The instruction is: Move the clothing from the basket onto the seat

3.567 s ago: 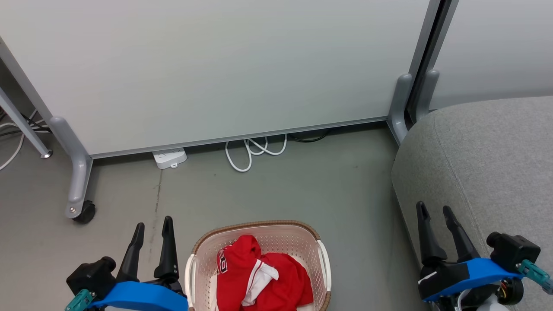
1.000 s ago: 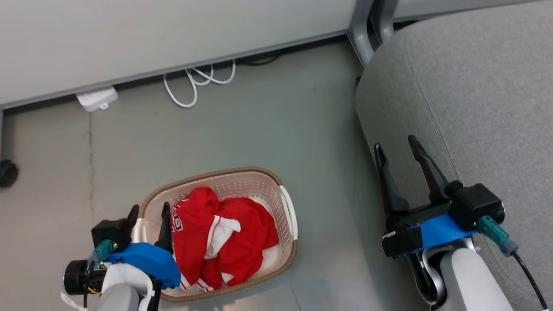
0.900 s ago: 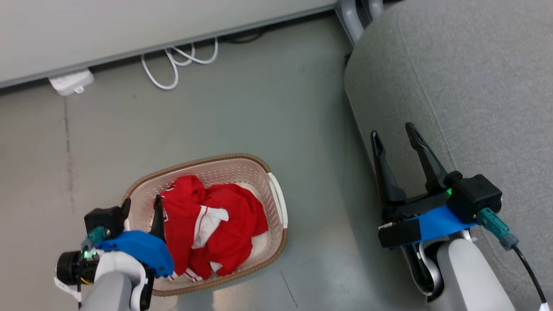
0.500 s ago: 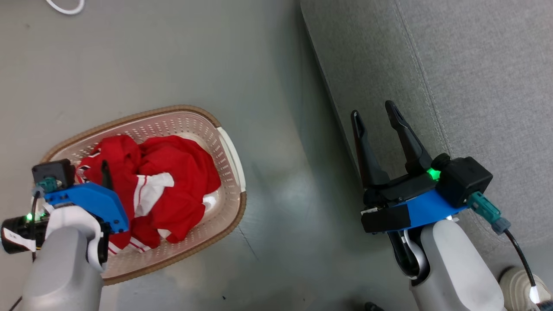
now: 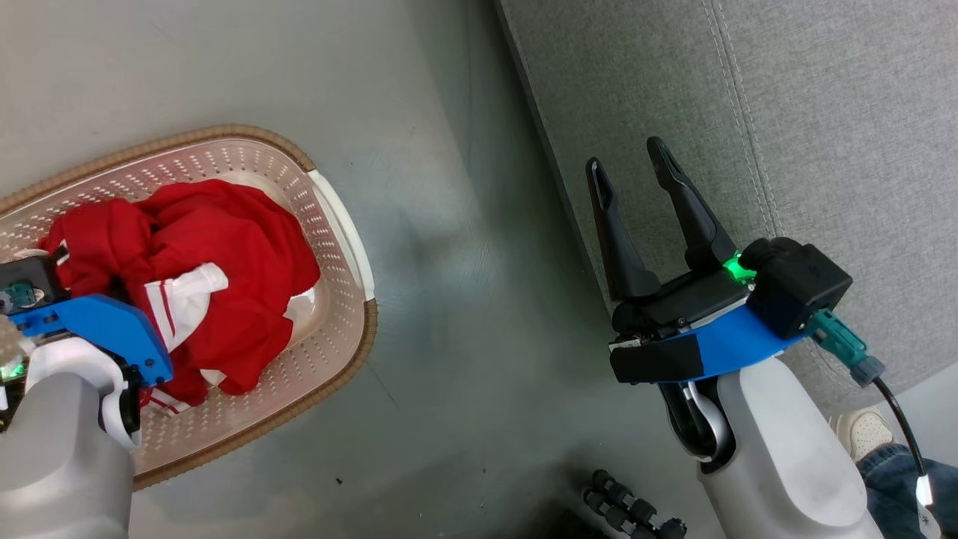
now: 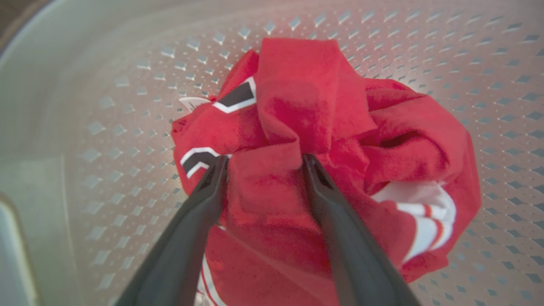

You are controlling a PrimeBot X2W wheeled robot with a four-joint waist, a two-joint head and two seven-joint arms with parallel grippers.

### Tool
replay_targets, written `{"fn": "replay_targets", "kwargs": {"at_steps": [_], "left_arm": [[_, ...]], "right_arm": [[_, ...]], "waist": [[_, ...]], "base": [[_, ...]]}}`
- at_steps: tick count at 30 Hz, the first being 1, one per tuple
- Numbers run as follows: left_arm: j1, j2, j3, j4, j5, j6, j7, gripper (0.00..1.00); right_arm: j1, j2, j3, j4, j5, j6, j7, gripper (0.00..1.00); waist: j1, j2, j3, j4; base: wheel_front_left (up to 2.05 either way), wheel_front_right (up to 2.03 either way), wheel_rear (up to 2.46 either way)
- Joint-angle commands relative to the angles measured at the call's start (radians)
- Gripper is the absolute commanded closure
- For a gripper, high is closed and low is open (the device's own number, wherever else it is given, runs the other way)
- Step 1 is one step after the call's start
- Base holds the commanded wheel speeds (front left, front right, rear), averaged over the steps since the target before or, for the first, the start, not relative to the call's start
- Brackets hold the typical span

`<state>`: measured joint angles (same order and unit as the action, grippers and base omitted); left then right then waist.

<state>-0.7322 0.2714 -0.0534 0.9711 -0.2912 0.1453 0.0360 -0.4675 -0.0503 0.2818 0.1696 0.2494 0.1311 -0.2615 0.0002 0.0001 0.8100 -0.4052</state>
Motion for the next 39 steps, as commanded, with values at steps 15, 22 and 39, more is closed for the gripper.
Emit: {"fn": "replay_targets", "kwargs": {"at_steps": [15,22,39], "left_arm": [[-0.017,-0.040,-0.023,0.093,-0.025,-0.038,-0.046,1.00],[-0.009,-0.107,-0.066,0.151,-0.019,-0.086,-0.094,1.00],[0.017,-0.220,-0.275,0.171,-0.058,-0.237,-0.152,1.00]], "right_arm": [[0.002,0.000,0.013,0.006,0.014,-0.001,-0.005,0.00],[0.024,-0.001,-0.008,0.057,-0.028,-0.001,-0.005,0.00],[0.221,-0.001,-0.084,0.145,-0.084,-0.001,0.067,0.00]], "waist": [[-0.0002,-0.0001,-0.035,0.017],[-0.0002,-0.0001,-0.195,0.080],[-0.0002,-0.0001,-0.683,0.264]], "base": [[0.00,0.00,0.00],[0.00,0.00,0.00],[0.00,0.00,0.00]]}}
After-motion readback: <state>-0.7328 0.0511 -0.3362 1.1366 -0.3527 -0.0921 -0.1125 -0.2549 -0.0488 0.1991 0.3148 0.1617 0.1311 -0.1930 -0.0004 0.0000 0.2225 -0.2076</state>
